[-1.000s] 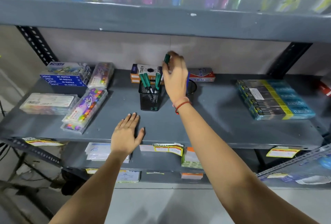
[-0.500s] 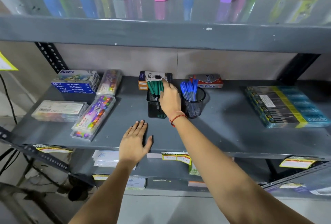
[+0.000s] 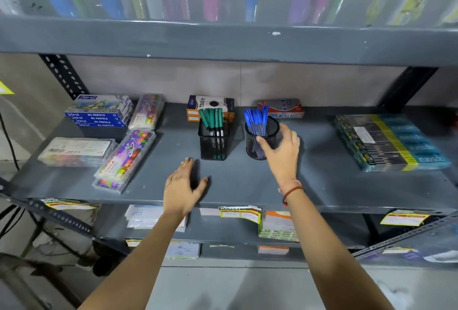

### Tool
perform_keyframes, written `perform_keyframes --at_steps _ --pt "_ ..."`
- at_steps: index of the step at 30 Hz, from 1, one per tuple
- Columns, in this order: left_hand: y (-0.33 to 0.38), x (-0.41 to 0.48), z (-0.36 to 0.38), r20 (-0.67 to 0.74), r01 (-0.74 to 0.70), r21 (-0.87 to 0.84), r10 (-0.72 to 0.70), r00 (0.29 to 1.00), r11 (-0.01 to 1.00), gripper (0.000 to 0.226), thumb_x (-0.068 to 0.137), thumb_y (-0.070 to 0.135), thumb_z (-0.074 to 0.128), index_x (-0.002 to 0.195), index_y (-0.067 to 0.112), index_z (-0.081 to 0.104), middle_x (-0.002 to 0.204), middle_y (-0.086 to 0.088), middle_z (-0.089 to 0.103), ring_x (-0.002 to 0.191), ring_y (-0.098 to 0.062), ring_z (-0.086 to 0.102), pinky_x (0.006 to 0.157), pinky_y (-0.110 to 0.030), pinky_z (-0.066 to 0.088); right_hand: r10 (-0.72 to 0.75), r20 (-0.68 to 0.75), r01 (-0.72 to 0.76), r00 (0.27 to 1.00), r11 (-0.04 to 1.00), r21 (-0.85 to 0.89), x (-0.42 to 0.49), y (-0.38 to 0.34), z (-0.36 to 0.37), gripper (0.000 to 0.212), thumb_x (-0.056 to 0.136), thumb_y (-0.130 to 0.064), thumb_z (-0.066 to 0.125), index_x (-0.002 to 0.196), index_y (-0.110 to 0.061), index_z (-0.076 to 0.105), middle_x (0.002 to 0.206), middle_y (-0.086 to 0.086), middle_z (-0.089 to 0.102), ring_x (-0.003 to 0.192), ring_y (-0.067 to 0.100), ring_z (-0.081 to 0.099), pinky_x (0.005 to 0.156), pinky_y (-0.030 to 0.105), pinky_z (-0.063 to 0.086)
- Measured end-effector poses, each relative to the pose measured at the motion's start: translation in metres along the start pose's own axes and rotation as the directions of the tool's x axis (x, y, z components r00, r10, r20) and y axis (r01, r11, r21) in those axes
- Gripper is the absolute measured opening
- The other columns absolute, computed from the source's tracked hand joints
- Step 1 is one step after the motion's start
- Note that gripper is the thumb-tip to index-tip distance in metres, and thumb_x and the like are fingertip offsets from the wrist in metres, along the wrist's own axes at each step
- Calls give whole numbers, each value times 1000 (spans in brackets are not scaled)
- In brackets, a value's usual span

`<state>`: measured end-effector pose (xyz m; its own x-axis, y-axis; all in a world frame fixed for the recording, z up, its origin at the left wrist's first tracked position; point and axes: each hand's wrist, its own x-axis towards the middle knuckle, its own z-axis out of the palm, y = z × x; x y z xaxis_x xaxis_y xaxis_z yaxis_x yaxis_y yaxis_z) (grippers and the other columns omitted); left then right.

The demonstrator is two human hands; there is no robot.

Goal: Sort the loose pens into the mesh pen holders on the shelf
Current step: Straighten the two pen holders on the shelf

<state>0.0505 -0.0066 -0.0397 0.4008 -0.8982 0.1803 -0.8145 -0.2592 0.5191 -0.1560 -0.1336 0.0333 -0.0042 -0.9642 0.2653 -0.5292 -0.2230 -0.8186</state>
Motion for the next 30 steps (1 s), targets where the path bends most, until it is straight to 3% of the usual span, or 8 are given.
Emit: perform_keyframes --at_steps 3,5,10,16,23,30 --pt "19 19 0 -28 121 -231 -131 991 965 83 78 49 66 143 13 28 148 -9 37 131 -30 37 108 -46 31 88 84 -90 993 996 28 9 6 7 96 67 -41 80 140 -5 29 137 18 40 133 32 31 110 44 32" --pt "38 33 -1 -34 177 -384 -205 978 906 97 72 49 74 145 13 21 151 -7 32 135 -25 32 109 -41 29 120 122 -126 985 991 45 14 9 15 104 62 -43 83 141 -7 26 138 18 40 134 33 32 110 46 34" --pt "76 60 9 -87 228 -580 -337 937 782 111 58 49 83 143 15 22 145 -5 40 131 -19 37 105 -36 33 144 79 -152 986 983 105 22 13 26 92 55 -37 87 129 -13 40 127 13 55 120 30 51 102 46 47" --pt "89 66 13 -171 254 -588 -425 889 768 79 62 33 81 127 12 42 117 -9 61 109 -27 56 90 -40 47 106 55 -112 993 986 125 23 10 18 78 53 -29 88 118 -14 47 118 9 62 109 26 59 97 38 51" --pt "88 30 5 -213 211 -571 -391 895 794 76 63 38 81 126 15 44 115 -5 63 106 -23 57 89 -38 48 86 62 -94 994 985 142 -4 11 -10 79 55 -32 88 120 -18 46 119 6 63 109 20 59 93 24 44" --pt "88 4 0 -230 209 -573 -400 887 793 76 63 38 82 125 15 45 114 -5 64 105 -24 58 86 -36 47 120 79 -129 990 983 128 -35 17 -18 81 56 -34 88 122 -17 44 120 5 63 110 19 59 91 19 41"
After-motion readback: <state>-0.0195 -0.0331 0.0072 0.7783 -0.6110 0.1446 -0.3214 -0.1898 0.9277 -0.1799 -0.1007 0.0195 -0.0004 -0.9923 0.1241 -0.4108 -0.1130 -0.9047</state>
